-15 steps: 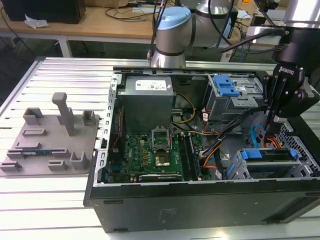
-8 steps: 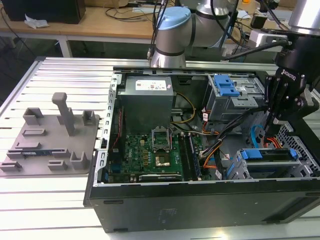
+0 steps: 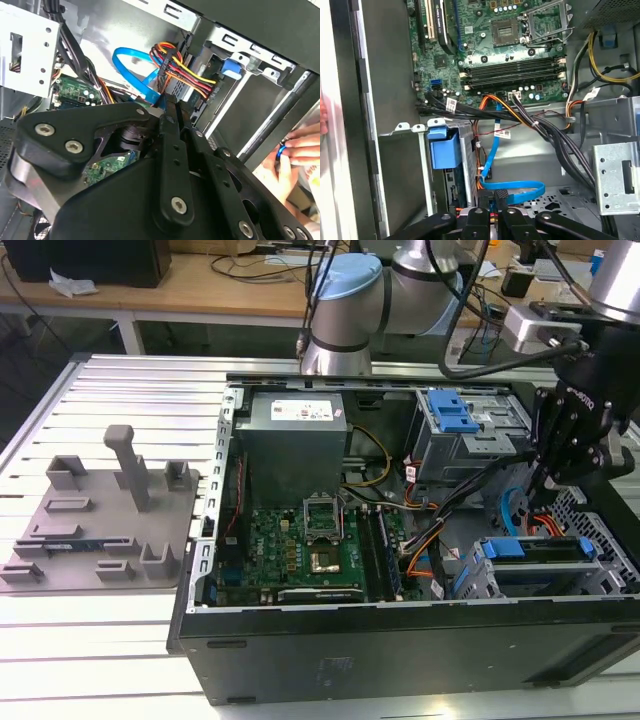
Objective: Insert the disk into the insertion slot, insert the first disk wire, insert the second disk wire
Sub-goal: 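Insert the second disk wire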
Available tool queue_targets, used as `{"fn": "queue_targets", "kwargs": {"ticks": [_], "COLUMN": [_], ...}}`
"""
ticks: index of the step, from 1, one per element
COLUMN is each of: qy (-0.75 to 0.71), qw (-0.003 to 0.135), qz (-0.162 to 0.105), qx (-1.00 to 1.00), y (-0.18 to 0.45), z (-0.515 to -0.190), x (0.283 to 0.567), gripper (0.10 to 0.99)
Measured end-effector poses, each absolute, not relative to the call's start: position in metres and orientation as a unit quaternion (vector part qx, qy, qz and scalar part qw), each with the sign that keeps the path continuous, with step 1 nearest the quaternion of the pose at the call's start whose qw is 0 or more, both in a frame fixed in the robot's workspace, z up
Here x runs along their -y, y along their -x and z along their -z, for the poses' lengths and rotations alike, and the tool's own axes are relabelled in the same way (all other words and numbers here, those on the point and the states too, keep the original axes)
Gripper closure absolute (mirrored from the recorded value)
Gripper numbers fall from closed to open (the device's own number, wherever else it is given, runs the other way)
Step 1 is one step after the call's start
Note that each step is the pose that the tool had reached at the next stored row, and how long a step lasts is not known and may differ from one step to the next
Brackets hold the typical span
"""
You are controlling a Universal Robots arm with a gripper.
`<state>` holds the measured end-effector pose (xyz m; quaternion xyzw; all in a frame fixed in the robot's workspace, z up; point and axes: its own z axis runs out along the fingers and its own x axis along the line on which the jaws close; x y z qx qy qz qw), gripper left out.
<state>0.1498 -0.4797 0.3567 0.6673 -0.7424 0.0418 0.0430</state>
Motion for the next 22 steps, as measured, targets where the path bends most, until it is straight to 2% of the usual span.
{"fn": "queue_targets", "kwargs": {"ticks": [8, 13, 22], "qy": [-0.669, -0.681, -0.694], "qw": [0.024, 0.019, 0.0], "qz": [-0.022, -0.019, -0.005], "qx": [0.743, 0.732, 0.72], "y": [-0.149, -0.148, -0.144], "z": [-0.357, -0.357, -0.356], "x": [0.511, 0.514, 0.531], "gripper": [0.925, 0.925, 0.925]}}
